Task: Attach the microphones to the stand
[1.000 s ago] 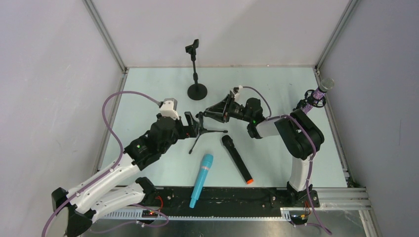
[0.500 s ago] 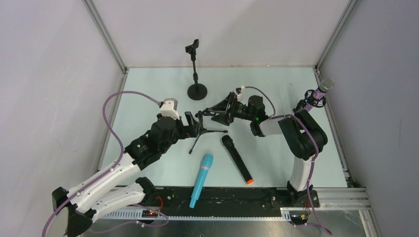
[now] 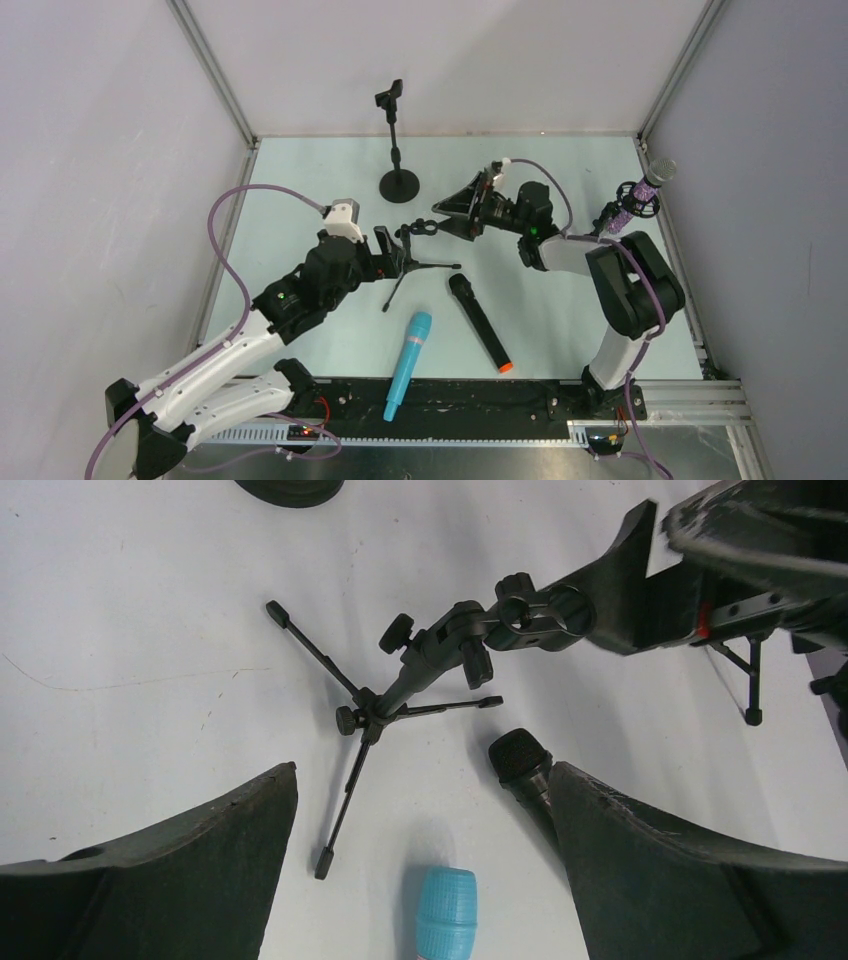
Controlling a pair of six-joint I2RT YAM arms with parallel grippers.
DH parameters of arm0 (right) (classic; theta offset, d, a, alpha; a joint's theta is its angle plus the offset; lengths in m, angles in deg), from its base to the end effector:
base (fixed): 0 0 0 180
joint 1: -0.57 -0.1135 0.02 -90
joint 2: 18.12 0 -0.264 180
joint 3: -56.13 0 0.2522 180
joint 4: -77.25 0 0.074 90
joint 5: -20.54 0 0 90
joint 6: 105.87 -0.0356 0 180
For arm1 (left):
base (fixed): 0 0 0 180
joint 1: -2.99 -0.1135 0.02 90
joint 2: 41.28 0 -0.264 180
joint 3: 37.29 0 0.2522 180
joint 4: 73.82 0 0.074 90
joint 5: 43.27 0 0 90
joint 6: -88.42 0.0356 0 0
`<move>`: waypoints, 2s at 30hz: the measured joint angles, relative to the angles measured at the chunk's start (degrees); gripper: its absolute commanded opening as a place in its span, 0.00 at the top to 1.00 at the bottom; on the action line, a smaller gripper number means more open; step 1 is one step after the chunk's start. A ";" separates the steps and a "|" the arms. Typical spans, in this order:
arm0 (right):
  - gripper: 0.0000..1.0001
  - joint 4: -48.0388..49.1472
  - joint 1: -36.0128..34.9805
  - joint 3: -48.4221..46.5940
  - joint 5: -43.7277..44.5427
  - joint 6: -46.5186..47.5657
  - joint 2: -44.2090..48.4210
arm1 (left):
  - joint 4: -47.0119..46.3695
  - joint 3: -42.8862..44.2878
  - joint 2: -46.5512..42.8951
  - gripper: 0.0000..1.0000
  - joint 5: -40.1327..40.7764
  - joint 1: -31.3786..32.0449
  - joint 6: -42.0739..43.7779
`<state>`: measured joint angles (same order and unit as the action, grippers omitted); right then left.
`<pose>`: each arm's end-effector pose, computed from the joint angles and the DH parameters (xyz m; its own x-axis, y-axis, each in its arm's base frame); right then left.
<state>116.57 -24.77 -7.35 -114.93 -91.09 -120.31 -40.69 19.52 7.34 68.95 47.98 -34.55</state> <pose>0.3249 0.1819 0.2149 -0.9107 0.3190 -0.2624 -0.2502 0.0795 0.9649 0.1454 -0.1263 0.3024 -0.4744 -0.2381 -0.8475 0.1833 0.9149 -0.3597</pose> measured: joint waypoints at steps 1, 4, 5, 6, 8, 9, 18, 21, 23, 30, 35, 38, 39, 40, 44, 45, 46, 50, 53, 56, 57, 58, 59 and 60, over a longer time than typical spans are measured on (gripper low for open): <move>0.00 -0.79 0.50 -0.22 -0.04 0.48 0.90 | 0.00 0.00 0.00 0.02 0.00 0.00 -0.02; 0.01 -4.20 1.44 -1.22 0.04 2.93 3.28 | 0.00 -0.02 0.00 0.02 -0.17 0.00 -0.02; 0.01 -6.19 1.66 -1.62 0.24 3.93 4.20 | -0.04 -0.11 0.00 0.02 -0.26 0.00 -0.04; 0.00 -9.03 1.79 -2.14 0.63 5.75 5.46 | -0.04 -0.31 0.00 0.02 -0.44 0.00 -0.04; 0.01 -14.71 1.79 -3.23 1.81 9.49 7.89 | -0.22 -0.85 0.00 0.02 -0.61 0.00 -0.09; 0.01 -17.59 1.75 -3.74 2.47 11.67 9.18 | -0.35 -1.27 0.00 0.02 -0.83 0.00 -0.13; 0.00 -40.46 0.90 -7.32 12.68 30.53 20.06 | -0.42 -5.51 0.00 0.02 -3.74 0.00 -1.57; 0.01 -45.33 0.55 -7.32 15.56 34.38 21.62 | -0.42 -6.34 -0.11 0.02 -5.01 0.00 -2.03; 0.01 -48.11 0.31 -7.32 17.42 36.54 22.21 | -0.39 -6.91 -0.33 0.02 -5.95 0.00 -2.25; 0.01 -56.54 -1.75 -7.32 23.85 43.04 24.55 | -0.87 -10.71 -0.70 0.02 -11.02 0.00 -4.24; 0.01 -60.61 -3.54 -7.32 27.56 46.51 26.40 | -0.85 -14.58 -0.70 0.02 -14.95 0.00 -6.69; 0.01 -62.66 -4.24 -7.32 28.70 47.76 26.62 | -0.87 -17.00 -0.79 0.02 -16.79 0.17 -8.55; 0.01 -63.39 -4.46 -7.32 29.03 48.09 26.62 | -0.83 -17.75 -0.90 0.02 -17.22 0.35 -9.22; 0.01 -64.02 -4.68 -7.32 29.33 48.35 26.62 | -0.83 -18.45 -1.05 0.02 -17.77 0.55 -9.79; 0.01 -65.55 -5.35 -7.32 30.25 48.76 26.62 | -0.85 -20.72 -1.70 0.02 -18.91 2.14 -12.55; 0.00 -65.70 -5.57 -7.32 30.40 48.78 26.62 | -0.83 -21.31 -1.81 0.02 -18.99 3.04 -13.60; 0.00 -65.75 -5.73 -7.32 30.56 48.78 26.62 | -0.83 -21.57 -1.81 0.02 -19.15 3.56 -13.97; 0.01 -65.83 -6.32 -7.30 30.88 48.76 26.62 | -0.83 -22.47 -1.79 0.02 -18.78 8.07 -16.68; 0.01 -65.88 -6.43 -7.30 31.10 48.76 26.62 | -0.85 -22.60 -1.18 0.02 -17.86 11.43 -18.16; 0.01 -65.90 -6.43 -7.30 31.12 48.76 26.73 | -0.85 -22.60 0.13 0.02 -16.61 14.73 -19.21; 0.01 -65.90 -6.43 -7.30 31.12 48.76 26.80 | -0.83 -22.58 0.79 0.02 -15.96 16.11 -19.63; 0.01 -65.90 -6.43 -7.30 31.12 48.76 26.91 | -0.81 -22.58 1.25 0.02 -15.65 17.03 -19.89; 0.01 -65.90 -6.43 -7.30 31.15 48.76 27.02 | -0.70 -22.58 2.03 0.02 -14.88 18.40 -20.22; 0.01 -65.94 -6.40 -7.30 31.12 48.76 27.21 | -0.68 -22.56 2.67 0.02 -14.45 19.32 -20.52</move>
<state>50.62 -31.18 -14.65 -83.81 -42.33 -93.10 -41.36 -3.03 10.01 54.50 67.30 -55.08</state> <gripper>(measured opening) 0.993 0.984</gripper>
